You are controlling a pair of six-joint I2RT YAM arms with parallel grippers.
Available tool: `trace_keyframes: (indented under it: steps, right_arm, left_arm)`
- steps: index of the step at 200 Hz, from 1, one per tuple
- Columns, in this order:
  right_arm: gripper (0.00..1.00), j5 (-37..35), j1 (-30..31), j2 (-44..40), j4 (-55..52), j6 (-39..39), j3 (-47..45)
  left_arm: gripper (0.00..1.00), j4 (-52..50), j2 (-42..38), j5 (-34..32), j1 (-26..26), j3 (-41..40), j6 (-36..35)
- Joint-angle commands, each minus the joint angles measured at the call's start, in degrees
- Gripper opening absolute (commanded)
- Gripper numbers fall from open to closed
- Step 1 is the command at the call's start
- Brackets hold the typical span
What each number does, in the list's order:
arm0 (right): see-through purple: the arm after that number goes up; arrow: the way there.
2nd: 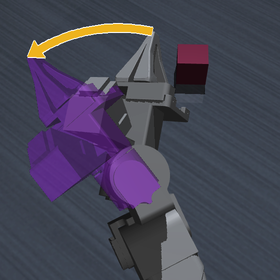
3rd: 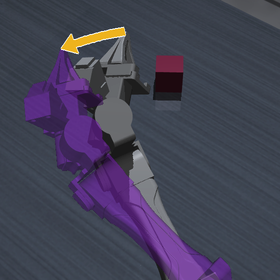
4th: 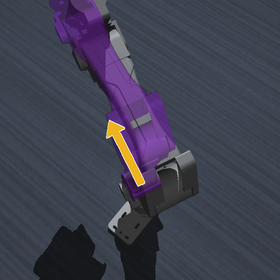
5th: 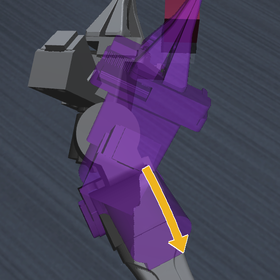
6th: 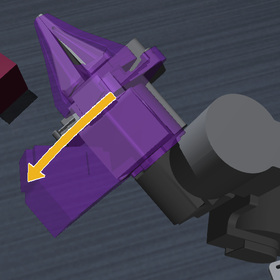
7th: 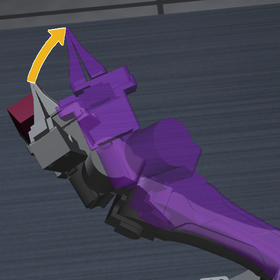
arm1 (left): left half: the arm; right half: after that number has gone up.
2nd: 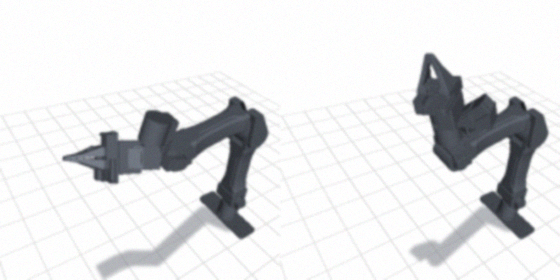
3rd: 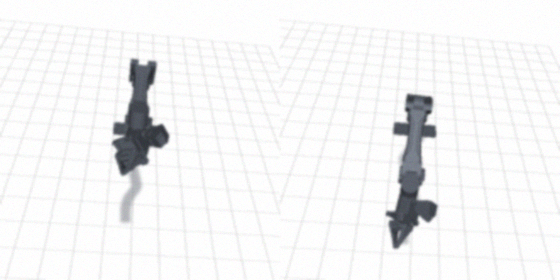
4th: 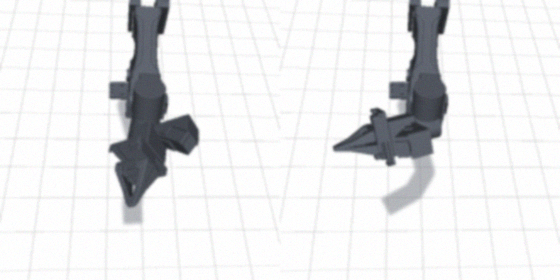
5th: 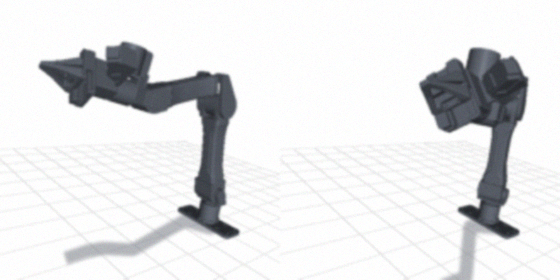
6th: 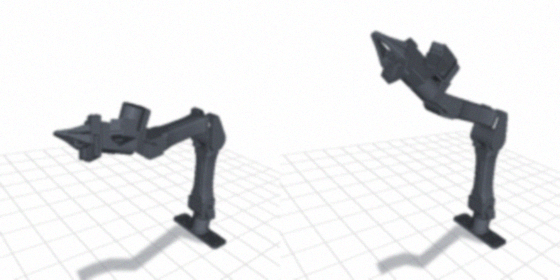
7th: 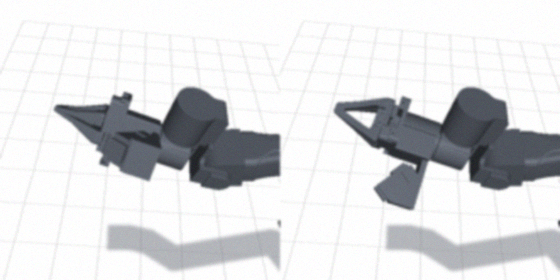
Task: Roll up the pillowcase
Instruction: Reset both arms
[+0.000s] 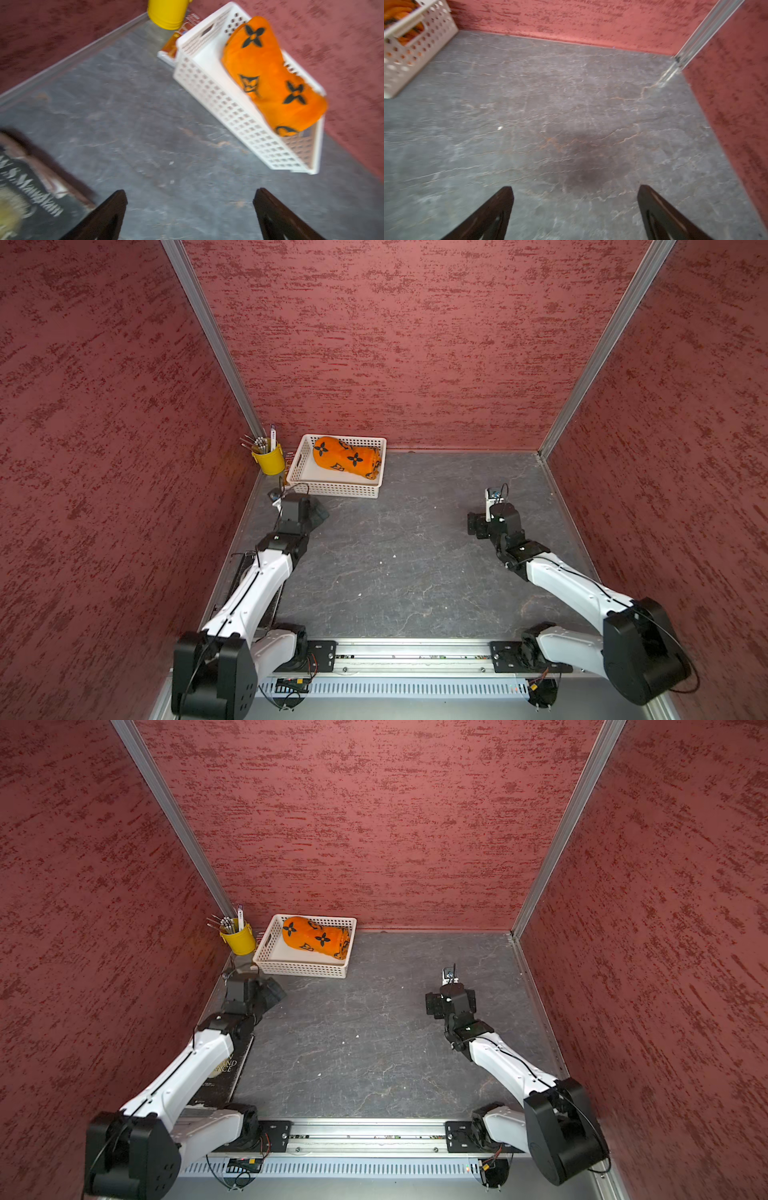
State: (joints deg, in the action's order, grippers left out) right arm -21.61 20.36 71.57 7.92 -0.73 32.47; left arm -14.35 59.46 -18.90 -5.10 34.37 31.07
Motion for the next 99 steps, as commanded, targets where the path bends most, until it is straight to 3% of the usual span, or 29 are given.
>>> trace_keyframes:
  steps: [1,19,45,70,99]
  right_arm:
    - [0.99,-7.43,-0.9,5.09,21.93,7.51,-3.14]
    - [0.99,-7.93,-1.95,11.1,27.25,9.92,-2.36]
    - [0.99,-9.67,-2.85,20.1,36.74,14.59,-1.21]
    - [0.99,-6.03,-4.37,19.92,30.46,12.93,1.15]
    - [0.98,3.15,-7.45,16.81,29.85,11.1,-1.15]
  left_arm:
    - [1.0,17.87,-5.11,-8.45,2.3,-9.48,-14.79]
    - [1.0,26.77,-3.88,-6.23,5.73,-13.07,-18.14]
    - [1.0,27.62,4.98,-2.49,9.34,-10.45,-18.65]
    - [1.0,40.55,12.73,3.53,12.02,-11.76,-19.92]
    - [1.0,46.22,20.14,8.31,12.93,-7.98,-19.28]
